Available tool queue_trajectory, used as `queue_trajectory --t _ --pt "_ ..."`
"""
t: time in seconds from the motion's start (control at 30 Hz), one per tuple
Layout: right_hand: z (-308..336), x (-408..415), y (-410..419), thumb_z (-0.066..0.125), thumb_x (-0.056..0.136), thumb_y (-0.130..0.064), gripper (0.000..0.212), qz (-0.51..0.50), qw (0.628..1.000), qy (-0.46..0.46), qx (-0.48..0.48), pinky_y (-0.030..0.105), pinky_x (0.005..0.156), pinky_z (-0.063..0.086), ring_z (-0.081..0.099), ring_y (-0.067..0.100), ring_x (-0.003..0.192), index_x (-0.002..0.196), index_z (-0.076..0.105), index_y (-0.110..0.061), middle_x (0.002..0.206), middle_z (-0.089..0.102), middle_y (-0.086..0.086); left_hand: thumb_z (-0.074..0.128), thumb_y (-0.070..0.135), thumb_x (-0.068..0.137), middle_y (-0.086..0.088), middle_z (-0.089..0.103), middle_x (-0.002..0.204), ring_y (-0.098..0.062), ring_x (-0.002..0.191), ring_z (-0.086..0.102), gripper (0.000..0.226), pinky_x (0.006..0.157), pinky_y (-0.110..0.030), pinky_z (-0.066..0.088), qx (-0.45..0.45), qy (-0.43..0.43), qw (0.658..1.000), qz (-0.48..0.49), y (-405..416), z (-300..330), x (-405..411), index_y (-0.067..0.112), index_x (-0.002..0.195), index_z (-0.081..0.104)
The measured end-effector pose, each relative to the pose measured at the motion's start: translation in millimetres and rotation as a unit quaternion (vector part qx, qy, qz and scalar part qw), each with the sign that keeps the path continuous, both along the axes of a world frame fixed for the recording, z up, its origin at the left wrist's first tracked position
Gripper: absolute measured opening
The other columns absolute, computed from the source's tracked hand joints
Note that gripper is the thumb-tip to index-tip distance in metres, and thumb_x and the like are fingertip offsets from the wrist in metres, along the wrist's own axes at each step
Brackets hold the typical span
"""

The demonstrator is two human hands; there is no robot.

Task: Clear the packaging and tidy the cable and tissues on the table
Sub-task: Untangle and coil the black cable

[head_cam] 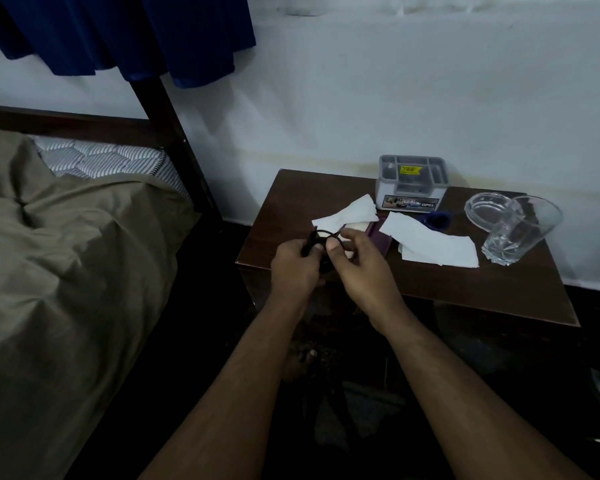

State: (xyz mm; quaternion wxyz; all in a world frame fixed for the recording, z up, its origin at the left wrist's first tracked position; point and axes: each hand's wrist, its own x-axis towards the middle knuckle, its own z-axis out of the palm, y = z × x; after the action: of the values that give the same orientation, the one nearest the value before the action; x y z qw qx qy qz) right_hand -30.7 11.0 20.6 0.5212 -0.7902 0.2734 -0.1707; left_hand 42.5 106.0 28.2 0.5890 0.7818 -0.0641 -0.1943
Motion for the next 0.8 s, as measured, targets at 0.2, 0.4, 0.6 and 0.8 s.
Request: queue_trajectory --t 0.2,0.4,0.6,0.8 --pt "-21 55 -27 0.064 0.099 -0.033 0.044 0.015 0.997 0.029 -0.067 0.025 0.088 0.044 0.062 0.020 0.112 0.139 0.054 -0.019 0.129 0.061 0.008 0.071 0.028 0.093 -0.006 0.079 0.101 -0.022 0.094 0.075 0.024 0.087 -0.042 0.063 0.073 -0.105 0.991 0.045 -24 -10 57 0.013 0.110 0.077" --pt "-28 106 -52 0.070 0.095 -0.023 0.051 -0.012 0.998 -0.007 -0.064 0.025 0.085 0.046 0.060 0.015 0.107 0.143 0.050 -0.023 0.126 0.056 0.002 0.075 0.021 0.092 0.011 0.069 0.089 0.009 0.070 0.057 0.018 0.057 0.001 0.045 0.124 -0.201 0.970 0.057 -48 -20 108 0.013 0.108 0.075" --pt "-32 144 -81 0.066 0.098 -0.027 0.059 0.036 0.995 -0.028 0.084 0.035 0.099 0.055 0.066 0.009 0.110 0.149 0.039 -0.038 0.118 0.068 -0.007 0.073 0.006 0.091 0.003 0.071 0.100 -0.003 0.085 0.064 0.017 0.072 -0.003 0.047 0.155 -0.258 0.954 0.000 -70 -27 144 0.011 0.107 0.074" --pt "-40 170 -108 0.062 0.100 -0.016 0.023 0.004 0.992 -0.115 0.060 0.026 0.096 0.056 0.068 -0.001 0.107 0.120 0.072 -0.021 0.113 0.073 -0.012 0.078 0.000 0.081 0.001 0.070 0.107 0.005 0.099 0.057 0.023 0.080 -0.001 0.045 0.121 -0.341 0.930 -0.059 -92 -39 179 0.012 0.099 0.072"
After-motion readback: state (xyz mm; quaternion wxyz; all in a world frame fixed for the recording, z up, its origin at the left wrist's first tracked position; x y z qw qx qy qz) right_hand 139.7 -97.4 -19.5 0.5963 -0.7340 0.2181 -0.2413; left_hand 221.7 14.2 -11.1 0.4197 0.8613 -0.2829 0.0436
